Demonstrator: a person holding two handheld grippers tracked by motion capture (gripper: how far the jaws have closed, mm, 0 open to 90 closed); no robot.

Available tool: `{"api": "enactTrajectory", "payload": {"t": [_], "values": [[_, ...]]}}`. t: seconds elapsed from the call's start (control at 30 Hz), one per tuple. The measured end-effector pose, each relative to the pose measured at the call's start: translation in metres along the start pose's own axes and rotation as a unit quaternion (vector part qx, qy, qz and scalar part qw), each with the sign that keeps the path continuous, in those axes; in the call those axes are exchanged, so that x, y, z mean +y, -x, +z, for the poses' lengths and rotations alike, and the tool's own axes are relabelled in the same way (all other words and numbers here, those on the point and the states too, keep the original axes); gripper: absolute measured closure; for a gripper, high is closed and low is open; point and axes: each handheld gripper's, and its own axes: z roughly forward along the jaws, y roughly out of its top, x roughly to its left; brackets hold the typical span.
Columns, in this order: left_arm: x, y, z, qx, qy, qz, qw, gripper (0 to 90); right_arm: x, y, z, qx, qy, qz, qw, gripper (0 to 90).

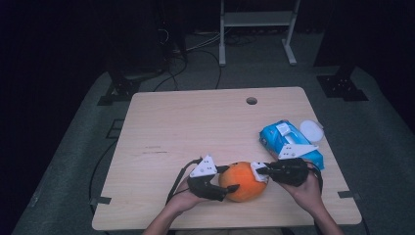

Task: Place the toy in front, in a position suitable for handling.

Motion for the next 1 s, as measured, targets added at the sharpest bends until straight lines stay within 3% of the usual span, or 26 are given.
{"api": "enactTrajectory", "payload": {"t": [0.03, 0.07, 0.1, 0.13, 0.17, 0.23, 0.33, 0.4, 0.47, 0.53, 0.6, 0.67, 0.8, 0.9, 1.0], "values": [[0.001, 0.002, 0.001, 0.000, 0.000, 0.005, 1.0000, 29.7, 0.005, -0.009, 0.001, 0.006, 0.007, -0.015, 0.9998, 81.8], [0.002, 0.003, 0.001, -0.001, 0.001, 0.009, 1.0000, 29.7, 0.005, -0.009, 0.001, 0.006, 0.007, -0.015, 0.9998, 81.8], [0.002, 0.004, 0.001, -0.001, 0.001, 0.014, 0.9999, 23.2, 0.008, -0.016, 0.002, 0.009, 0.003, -0.029, 0.9995, 81.7], [0.002, 0.003, 0.001, 0.001, 0.001, 0.019, 0.9998, 23.2, 0.008, -0.016, 0.002, 0.009, 0.003, -0.029, 0.9995, 81.7], [0.000, -0.003, 0.001, -0.001, 0.006, 0.023, 0.9997, 12.9, 0.006, -0.015, 0.004, 0.020, 0.002, -0.025, 0.9995, 81.8], [-0.004, -0.010, 0.002, 0.003, -0.001, 0.029, 0.9996, 5.8, 0.004, -0.012, 0.005, 0.024, 0.004, -0.020, 0.9995, 81.7], [-0.010, -0.014, 0.006, -0.011, -0.003, 0.021, 0.9997, 4.5, 0.003, -0.009, 0.005, 0.022, 0.005, -0.015, 0.9996, 81.7], [-0.012, -0.012, 0.008, -0.031, -0.005, 0.028, 0.9991, 10.2, 0.002, -0.008, 0.006, 0.021, 0.005, -0.012, 0.9997, 81.6], [-0.011, -0.008, 0.008, -0.034, -0.008, 0.039, 0.9986, 12.1, 0.000, -0.006, 0.006, 0.017, 0.002, -0.011, 0.9998, 81.7], [-0.010, -0.008, 0.005, -0.056, -0.004, 0.041, 0.9976, 13.9, -0.001, -0.003, 0.005, 0.007, 0.001, -0.005, 1.0000, 81.6], [-0.010, -0.008, 0.004, -0.054, -0.004, 0.043, 0.9976, 14.3, -0.002, -0.002, 0.004, 0.005, 0.002, -0.003, 1.0000, 81.6], [-0.011, -0.007, 0.010, -0.035, -0.007, 0.050, 0.9981, 13.4, -0.003, 0.000, 0.004, 0.003, 0.005, 0.000, 1.0000, 81.6], [-0.015, -0.009, 0.016, -0.022, 0.002, 0.042, 0.9989, 10.7, -0.002, -0.001, 0.006, -0.002, 0.004, -0.003, 1.0000, 81.6], [-0.010, -0.009, 0.012, -0.011, 0.019, 0.018, 0.9996, 28.0, 0.003, -0.006, 0.003, -0.020, 0.010, -0.009, 0.9997, 82.0], [-0.004, -0.007, 0.007, -0.014, 0.029, 0.003, 0.9995, 33.9, 0.007, -0.009, -0.002, -0.026, 0.026, -0.013, 0.9992, 82.1]]}}
